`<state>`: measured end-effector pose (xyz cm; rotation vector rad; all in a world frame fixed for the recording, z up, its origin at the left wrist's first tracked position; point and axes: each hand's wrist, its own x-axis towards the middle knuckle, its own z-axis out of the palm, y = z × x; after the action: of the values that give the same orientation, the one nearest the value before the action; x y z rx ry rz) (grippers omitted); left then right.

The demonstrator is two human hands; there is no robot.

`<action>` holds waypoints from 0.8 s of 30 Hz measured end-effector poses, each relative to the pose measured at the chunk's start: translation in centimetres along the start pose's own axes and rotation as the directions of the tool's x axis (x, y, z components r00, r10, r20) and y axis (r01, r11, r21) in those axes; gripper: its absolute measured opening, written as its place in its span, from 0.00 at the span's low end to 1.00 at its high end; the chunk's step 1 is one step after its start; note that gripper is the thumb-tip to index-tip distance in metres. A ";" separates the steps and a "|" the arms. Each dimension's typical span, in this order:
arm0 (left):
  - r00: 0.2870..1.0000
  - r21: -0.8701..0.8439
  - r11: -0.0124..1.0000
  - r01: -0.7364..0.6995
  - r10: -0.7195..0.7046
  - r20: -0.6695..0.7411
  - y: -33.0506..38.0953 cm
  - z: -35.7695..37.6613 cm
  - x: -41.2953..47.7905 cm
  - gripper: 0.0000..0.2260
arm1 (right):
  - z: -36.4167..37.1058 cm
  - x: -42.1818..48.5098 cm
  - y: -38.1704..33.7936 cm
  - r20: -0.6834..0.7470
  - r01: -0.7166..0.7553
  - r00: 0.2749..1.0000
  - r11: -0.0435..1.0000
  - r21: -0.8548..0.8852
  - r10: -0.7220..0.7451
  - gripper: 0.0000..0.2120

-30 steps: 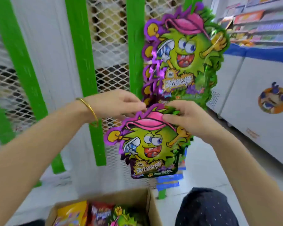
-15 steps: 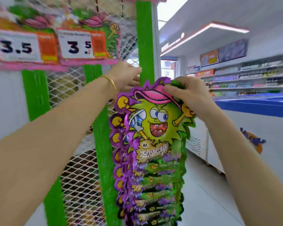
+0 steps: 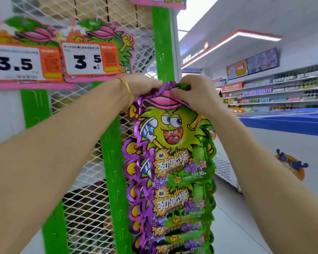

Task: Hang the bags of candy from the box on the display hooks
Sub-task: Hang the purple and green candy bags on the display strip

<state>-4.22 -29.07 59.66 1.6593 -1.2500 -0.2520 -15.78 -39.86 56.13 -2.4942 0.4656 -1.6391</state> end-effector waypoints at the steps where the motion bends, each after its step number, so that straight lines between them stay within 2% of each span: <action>1: 1.000 0.011 1.000 -0.003 0.003 -0.003 0.0 0.1 0.0 0.12 | 0.0 0.0 -0.1 0.007 0.006 1.000 1.000 -0.014 -0.006 0.11; 4: 0.999 0.054 0.999 -0.001 0.003 -0.040 -0.1 0.2 0.0 0.12 | 0.0 -0.3 0.0 0.042 -0.012 0.999 0.999 -0.029 0.014 0.11; 8: 0.998 0.014 1.000 0.001 0.000 -0.069 -0.4 0.3 0.1 0.12 | 0.1 -1.0 0.4 0.071 -0.047 0.996 0.999 0.012 0.046 0.12; 13: 0.999 0.046 0.999 0.029 -0.027 -0.037 -1.7 0.4 -0.6 0.13 | 0.5 -2.2 0.7 0.159 -0.044 0.986 0.999 0.028 0.039 0.15; 17: 0.982 0.267 0.952 -0.148 0.173 -0.072 -3.0 0.4 -1.8 0.08 | 0.8 -2.6 0.8 0.148 -0.073 0.986 0.997 -0.010 0.073 0.18; 20: 0.934 0.435 0.867 -0.242 0.330 -0.139 -3.7 0.8 -3.3 0.11 | 0.9 -3.1 0.9 0.070 -0.132 0.988 0.990 -0.052 0.136 0.21; 22: 0.879 0.543 0.791 -0.281 0.440 -0.187 -4.8 1.2 -4.9 0.15 | 0.7 -4.2 0.7 -0.042 -0.127 0.991 0.987 -0.103 0.123 0.23; 24: 0.788 0.644 0.697 -0.316 0.570 -0.230 -6.4 1.5 -7.4 0.16 | 0.5 -6.4 -0.2 -0.181 -0.094 0.981 0.990 -0.103 0.074 0.21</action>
<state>-4.62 -24.13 51.04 1.6877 -1.4282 0.8461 -17.60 -37.71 50.39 -2.3770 0.6905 -1.8574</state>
